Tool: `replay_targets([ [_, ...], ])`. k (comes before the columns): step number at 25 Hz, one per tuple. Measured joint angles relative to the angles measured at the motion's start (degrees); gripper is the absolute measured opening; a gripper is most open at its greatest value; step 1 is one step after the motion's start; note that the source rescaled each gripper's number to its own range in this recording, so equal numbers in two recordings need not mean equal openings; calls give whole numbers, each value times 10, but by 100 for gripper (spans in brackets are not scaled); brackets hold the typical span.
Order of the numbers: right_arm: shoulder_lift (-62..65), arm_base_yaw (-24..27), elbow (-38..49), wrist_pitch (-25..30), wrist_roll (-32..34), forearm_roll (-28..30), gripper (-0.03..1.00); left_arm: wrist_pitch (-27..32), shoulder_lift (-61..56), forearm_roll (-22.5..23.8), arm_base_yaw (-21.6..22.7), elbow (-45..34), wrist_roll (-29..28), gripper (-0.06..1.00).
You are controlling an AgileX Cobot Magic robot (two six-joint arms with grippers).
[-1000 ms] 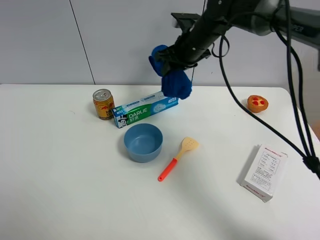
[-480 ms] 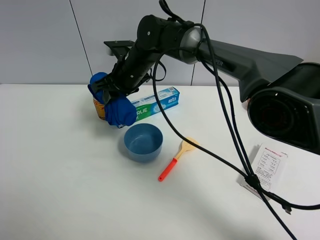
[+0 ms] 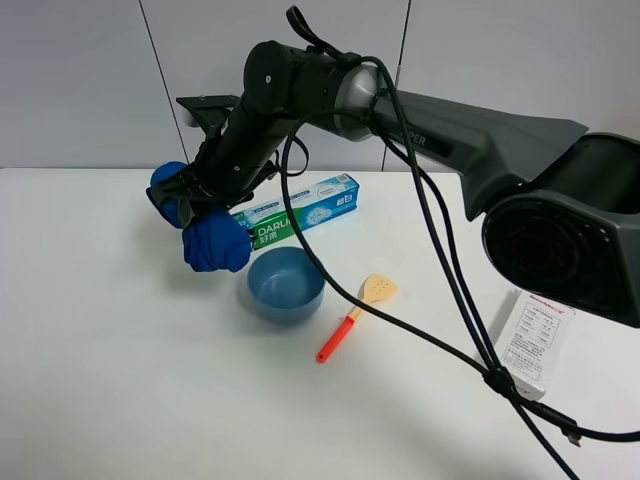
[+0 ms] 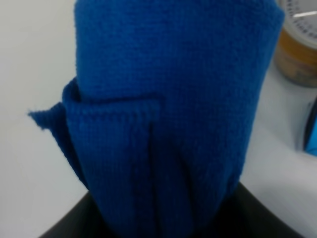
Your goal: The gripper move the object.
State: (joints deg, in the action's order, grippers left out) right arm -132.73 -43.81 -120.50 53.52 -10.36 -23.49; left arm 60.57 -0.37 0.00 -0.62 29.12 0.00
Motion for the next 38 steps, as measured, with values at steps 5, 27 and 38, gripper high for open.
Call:
replay_targets([
  [5,-3,-3,0,20,17,5,0,0,0,0,0,0,0,100],
  [27,-68,-20,0,76,57,15,58,0,0,0,0,0,0,100],
  [38,-25,-23,0,60,76,34,76,0,0,0,0,0,0,100],
])
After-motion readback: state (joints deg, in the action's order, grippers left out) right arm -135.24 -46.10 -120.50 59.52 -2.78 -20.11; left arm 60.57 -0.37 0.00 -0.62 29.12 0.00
